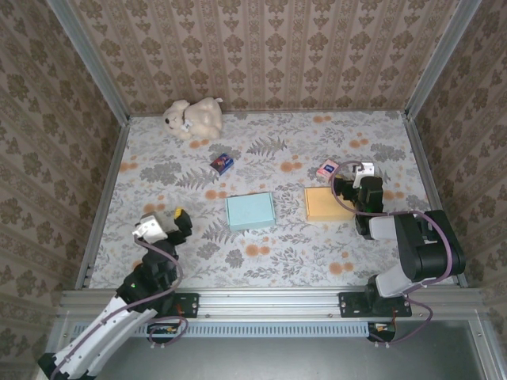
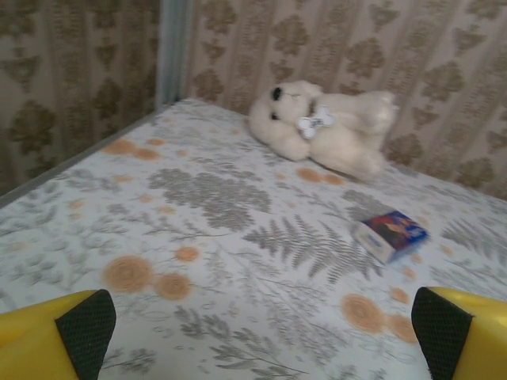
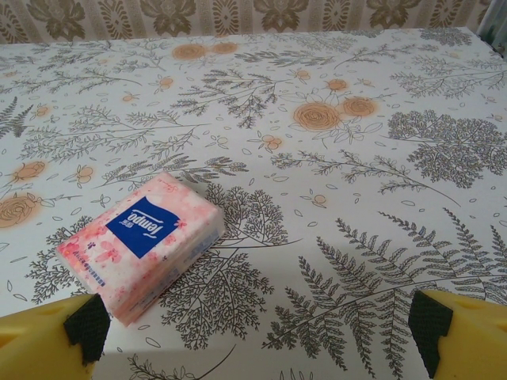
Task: Fold the paper box
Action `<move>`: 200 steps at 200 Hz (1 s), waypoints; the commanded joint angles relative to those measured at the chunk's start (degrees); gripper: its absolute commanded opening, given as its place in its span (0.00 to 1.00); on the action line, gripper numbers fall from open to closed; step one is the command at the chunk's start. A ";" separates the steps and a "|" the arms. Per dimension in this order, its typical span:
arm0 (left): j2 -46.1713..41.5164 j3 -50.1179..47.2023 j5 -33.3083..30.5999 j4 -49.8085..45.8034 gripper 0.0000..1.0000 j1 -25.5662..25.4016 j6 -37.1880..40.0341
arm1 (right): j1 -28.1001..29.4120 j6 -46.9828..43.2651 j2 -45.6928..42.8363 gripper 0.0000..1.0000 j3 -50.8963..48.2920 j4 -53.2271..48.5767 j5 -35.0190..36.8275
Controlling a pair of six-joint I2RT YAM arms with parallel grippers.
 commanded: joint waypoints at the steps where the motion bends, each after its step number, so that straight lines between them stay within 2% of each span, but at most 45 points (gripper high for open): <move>1: -0.54 -0.88 -6.99 -2.82 1.00 1.56 -4.60 | -0.24 -0.74 0.23 1.00 0.72 1.82 -1.16; 29: -0.62 -4.95 -3.24 5.80 1.00 5.17 3.51 | -0.24 -0.74 0.23 1.00 0.74 1.87 -1.16; 53: -0.33 -5.10 5.33 7.14 1.00 11.99 3.33 | -0.24 -0.74 0.23 1.00 0.72 1.87 -1.14; 73: 0.04 -5.19 10.06 9.18 1.00 17.72 1.74 | -0.20 -0.73 0.23 1.00 0.72 1.87 -1.16; 96: 1.93 -5.18 8.74 9.41 1.00 25.57 -5.77 | -0.24 -0.66 0.23 1.00 0.72 1.87 -1.16; 121: 10.51 -5.50 10.59 16.94 1.00 33.23 -8.11 | -0.24 -0.69 0.23 1.00 0.68 1.82 -1.16; 142: 21.86 -6.22 13.54 28.01 1.00 37.40 -9.83 | -0.22 -0.72 0.23 1.00 0.77 1.87 -1.18; 169: 33.83 -3.78 13.26 34.80 1.00 39.51 -10.91 | -0.28 -0.65 0.23 1.00 0.73 1.87 -1.24; 200: 46.72 2.25 14.71 39.97 1.00 40.91 -6.86 | -0.25 -0.66 0.23 1.00 0.72 1.86 -1.29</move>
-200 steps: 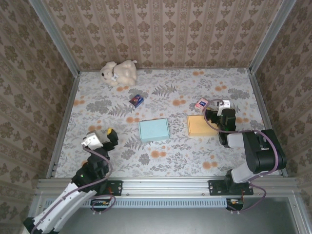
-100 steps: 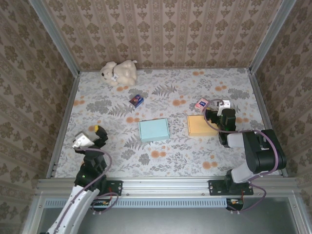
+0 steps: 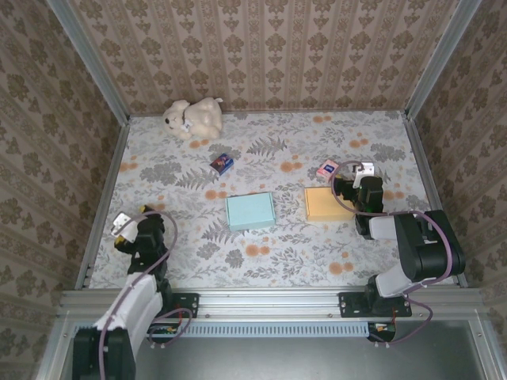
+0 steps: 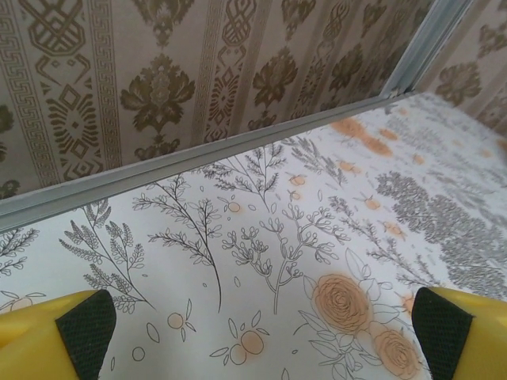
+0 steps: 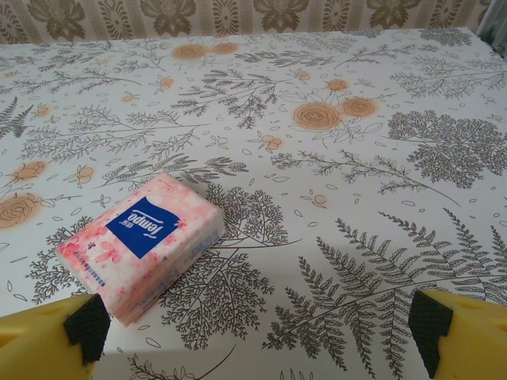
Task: Fold the paper box
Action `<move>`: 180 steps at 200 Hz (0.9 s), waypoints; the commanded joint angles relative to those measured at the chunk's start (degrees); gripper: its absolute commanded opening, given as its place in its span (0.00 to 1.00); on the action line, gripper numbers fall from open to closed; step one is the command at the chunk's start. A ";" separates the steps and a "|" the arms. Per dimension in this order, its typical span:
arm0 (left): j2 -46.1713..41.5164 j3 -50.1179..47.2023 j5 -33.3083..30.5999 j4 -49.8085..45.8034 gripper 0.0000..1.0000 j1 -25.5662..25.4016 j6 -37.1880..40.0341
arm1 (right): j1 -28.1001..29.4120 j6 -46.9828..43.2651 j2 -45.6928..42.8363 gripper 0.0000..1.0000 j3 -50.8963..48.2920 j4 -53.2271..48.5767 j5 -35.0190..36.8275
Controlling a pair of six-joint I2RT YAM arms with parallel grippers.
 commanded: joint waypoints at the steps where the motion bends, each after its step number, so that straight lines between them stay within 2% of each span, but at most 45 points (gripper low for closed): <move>1: 6.94 5.52 2.34 8.82 1.00 1.28 2.01 | -0.20 -0.63 0.23 1.00 0.72 1.87 -1.27; 38: 16.12 10.00 6.67 12.65 1.00 4.86 4.43 | -0.33 -0.68 0.23 1.00 0.77 1.87 -1.25; 51: 16.94 9.91 4.61 14.20 1.00 5.20 7.38 | -0.31 -0.68 0.23 1.00 0.74 1.86 -1.29; 55: 16.81 10.17 3.44 12.93 1.00 5.42 6.20 | -0.33 -0.68 0.23 1.00 0.72 1.87 -1.25; 74: 15.14 10.90 5.35 9.12 1.00 6.25 8.39 | -0.33 -0.67 0.23 1.00 0.73 1.85 -1.25; 83: 15.28 11.42 2.67 7.88 1.00 5.28 9.67 | -0.30 -0.64 0.23 1.00 0.73 1.87 -1.25; 97: 15.69 11.31 2.52 8.82 1.00 4.97 12.61 | -0.31 -0.70 0.23 1.00 0.72 1.87 -1.25; 110: 21.52 11.54 -0.21 9.31 1.00 4.62 11.35 | -0.28 -0.68 0.23 1.00 0.72 1.86 -1.25; 113: 23.40 11.58 -0.79 12.31 1.00 5.05 12.32 | -0.28 -0.68 0.23 1.00 0.79 1.84 -1.26; 116: 24.66 11.94 0.69 13.76 1.00 5.47 13.89 | -0.30 -0.67 0.23 1.00 0.78 1.86 -1.25; 121: 24.39 13.98 5.21 9.81 1.00 5.62 14.19 | -0.32 -0.69 0.23 1.00 0.72 1.80 -1.25; 125: 24.91 15.40 5.20 7.41 1.00 4.79 14.71 | -0.28 -0.72 0.23 1.00 0.72 1.80 -1.25; 131: 26.89 16.03 2.09 10.08 1.00 2.76 16.89 | -0.28 -0.68 0.23 1.00 0.72 1.86 -1.25; 141: 28.16 17.02 4.93 11.71 1.00 1.04 21.93 | -0.27 -0.70 0.23 1.00 0.79 1.86 -1.25; 165: 32.68 17.52 3.61 21.20 1.00 -5.27 34.03 | -0.31 -0.74 0.23 1.00 0.73 1.84 -1.23; 174: 36.26 16.81 4.26 29.05 1.00 -7.78 39.92 | -0.31 -0.69 0.23 1.00 0.72 1.87 -1.25; 180: 40.74 15.26 9.09 37.52 1.00 -7.28 42.73 | -0.33 -0.68 0.23 1.00 0.73 1.87 -1.29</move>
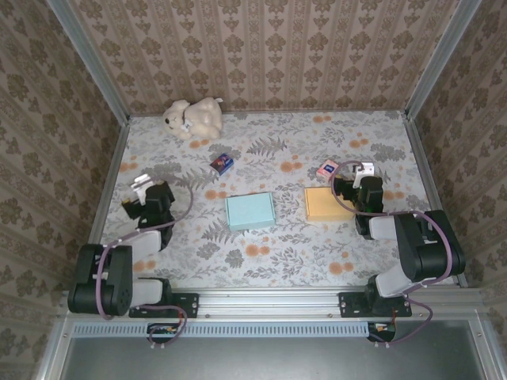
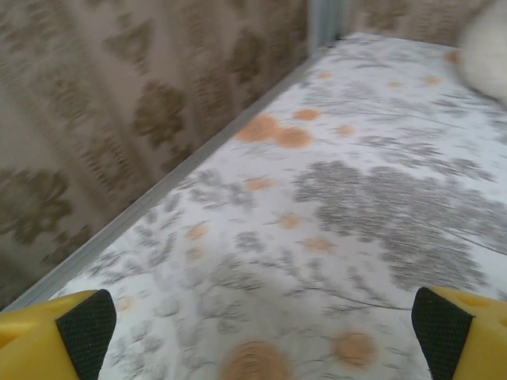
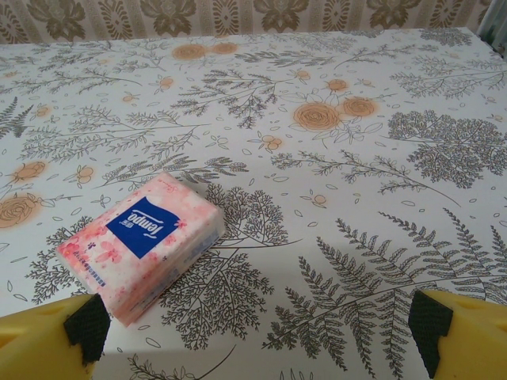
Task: Fold the paper box
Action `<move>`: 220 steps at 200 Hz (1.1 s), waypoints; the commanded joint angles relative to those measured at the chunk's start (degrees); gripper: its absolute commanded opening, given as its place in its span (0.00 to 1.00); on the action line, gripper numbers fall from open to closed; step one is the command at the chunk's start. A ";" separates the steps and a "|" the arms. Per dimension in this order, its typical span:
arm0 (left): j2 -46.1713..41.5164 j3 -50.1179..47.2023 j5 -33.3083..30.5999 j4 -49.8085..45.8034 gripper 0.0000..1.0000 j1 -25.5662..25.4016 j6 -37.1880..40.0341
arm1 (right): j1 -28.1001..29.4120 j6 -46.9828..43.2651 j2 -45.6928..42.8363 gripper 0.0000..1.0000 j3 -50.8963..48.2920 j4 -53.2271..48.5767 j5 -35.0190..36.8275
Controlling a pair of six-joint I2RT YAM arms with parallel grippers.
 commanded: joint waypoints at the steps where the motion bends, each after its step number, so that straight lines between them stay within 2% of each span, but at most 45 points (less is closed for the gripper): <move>1: 9.44 -1.39 6.27 23.22 1.00 -2.65 18.00 | -0.33 -0.68 0.23 1.00 0.73 1.87 -1.32; 4: 12.35 -1.64 7.44 28.72 1.00 -2.46 20.51 | -0.31 -0.72 0.23 1.00 0.72 1.87 -1.26; 9: 14.36 -1.20 6.29 31.02 1.00 -3.80 22.61 | -0.33 -0.68 0.23 1.00 0.72 1.75 -1.29; 19: 10.08 -0.06 10.19 19.84 1.00 -2.78 18.89 | -0.33 -0.74 0.23 1.00 0.71 1.80 -1.21; 23: 8.84 -0.54 13.99 18.17 1.00 -1.07 17.47 | -0.27 -0.68 0.23 1.00 0.72 1.78 -1.32; 27: 9.04 -1.81 18.14 20.41 1.00 0.62 16.46 | -0.33 -0.67 0.23 1.00 0.72 1.86 -1.23; 32: 10.81 -4.03 24.63 25.11 1.00 3.02 15.95 | -0.33 -0.68 0.23 1.00 0.72 1.78 -1.24; 38: 15.05 -5.97 33.60 35.37 1.00 5.31 17.54 | -0.33 -0.67 0.23 1.00 0.72 1.86 -1.32; 42: 16.83 -6.63 36.68 38.44 1.00 5.66 18.17 | -0.27 -0.69 0.23 1.00 0.73 1.78 -1.30; 58: 11.68 -2.68 41.15 22.69 1.00 5.26 20.13 | -0.37 -0.68 0.23 1.00 0.72 1.78 -1.41; 68: 13.52 -1.00 39.48 23.30 1.00 5.79 19.16 | -0.37 -0.68 0.25 1.00 0.72 1.78 -1.36; 75: 12.95 0.99 36.59 17.98 1.00 6.00 17.43 | -0.40 -0.68 0.23 1.00 0.72 1.77 -1.36; 83: 13.11 3.77 29.82 13.21 1.00 5.52 15.37 | -0.41 -0.68 0.23 1.00 0.72 1.78 -1.41; 90: 13.39 3.10 30.26 15.27 1.00 6.00 15.33 | -0.40 -0.67 0.23 1.00 0.71 1.85 -1.38; 99: 13.34 2.92 25.26 15.31 1.00 4.16 15.37 | -0.42 -0.68 0.23 1.00 0.73 1.78 -1.42; 108: 13.71 2.38 24.96 17.19 1.00 4.01 15.79 | -0.41 -0.66 0.23 1.00 0.72 1.78 -1.42; 122: 13.14 3.20 27.64 14.47 1.00 5.03 15.30 | -0.41 -0.66 0.23 1.00 0.73 1.75 -1.43; 139: 13.48 1.91 25.97 17.67 1.00 3.86 16.20 | -0.40 -0.67 0.23 1.00 0.72 1.78 -1.38; 176: 13.24 3.29 29.06 14.50 1.00 5.29 15.40 | -0.41 -0.68 0.23 1.00 0.72 1.77 -1.42; 220: 13.18 3.21 29.15 14.60 1.00 5.35 15.44 | -0.37 -0.68 0.23 1.00 0.76 1.74 -1.43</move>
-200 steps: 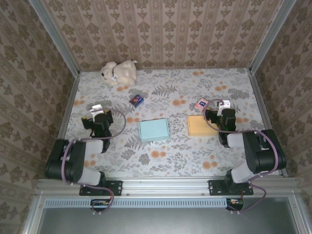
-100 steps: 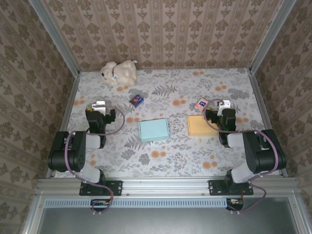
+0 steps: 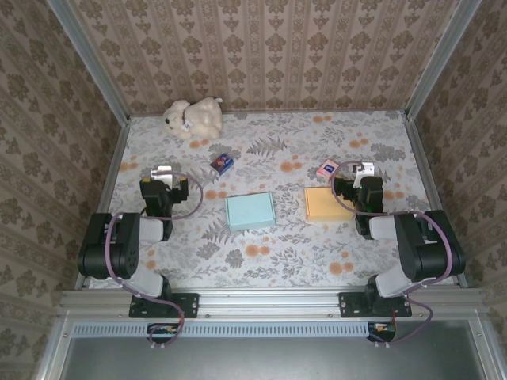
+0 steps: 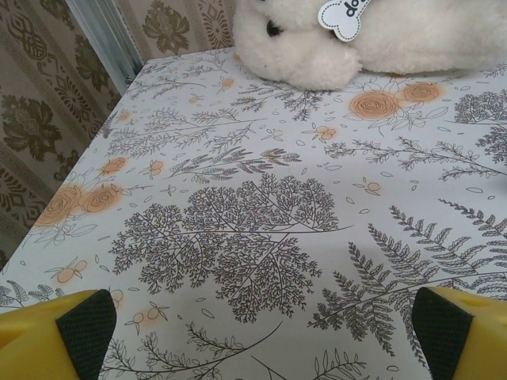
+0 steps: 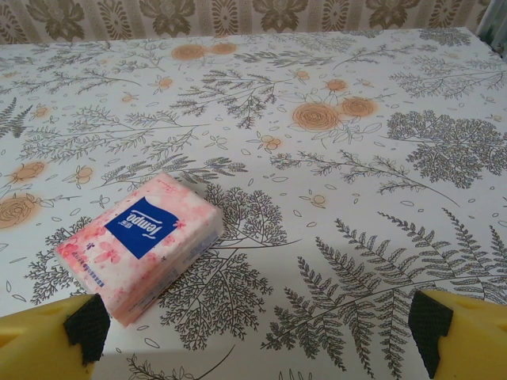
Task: Fold the paper box
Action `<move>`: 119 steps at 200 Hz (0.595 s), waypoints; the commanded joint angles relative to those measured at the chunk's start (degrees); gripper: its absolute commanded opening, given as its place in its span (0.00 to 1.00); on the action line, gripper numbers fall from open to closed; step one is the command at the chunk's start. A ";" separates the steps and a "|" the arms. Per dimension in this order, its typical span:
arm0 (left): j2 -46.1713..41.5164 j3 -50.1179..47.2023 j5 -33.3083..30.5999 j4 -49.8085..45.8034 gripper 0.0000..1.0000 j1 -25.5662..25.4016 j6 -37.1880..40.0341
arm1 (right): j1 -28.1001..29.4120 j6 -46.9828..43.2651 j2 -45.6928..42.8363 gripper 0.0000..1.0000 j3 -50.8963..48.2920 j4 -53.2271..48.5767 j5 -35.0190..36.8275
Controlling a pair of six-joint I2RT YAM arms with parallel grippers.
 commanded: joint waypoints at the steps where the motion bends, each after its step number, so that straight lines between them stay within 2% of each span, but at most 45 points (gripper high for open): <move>1: -0.35 0.78 1.12 -0.46 1.00 0.34 -0.76 | -0.29 -0.68 0.23 1.00 0.78 1.74 -1.34; 13: -0.34 0.94 1.64 -0.69 1.00 0.55 -0.93 | -0.31 -0.68 0.23 1.00 0.76 1.76 -1.38; 30: -0.45 1.86 6.71 -2.64 1.00 2.79 -1.95 | -0.30 -0.66 0.23 1.00 0.72 1.71 -1.38; 50: -0.38 2.02 8.79 -3.03 1.00 3.20 -1.53 | -0.31 -0.68 0.23 1.00 0.72 1.78 -1.36; 119: -0.36 2.01 8.88 -3.05 1.00 3.08 -1.22 | -0.27 -0.68 0.28 1.00 0.72 1.76 -1.38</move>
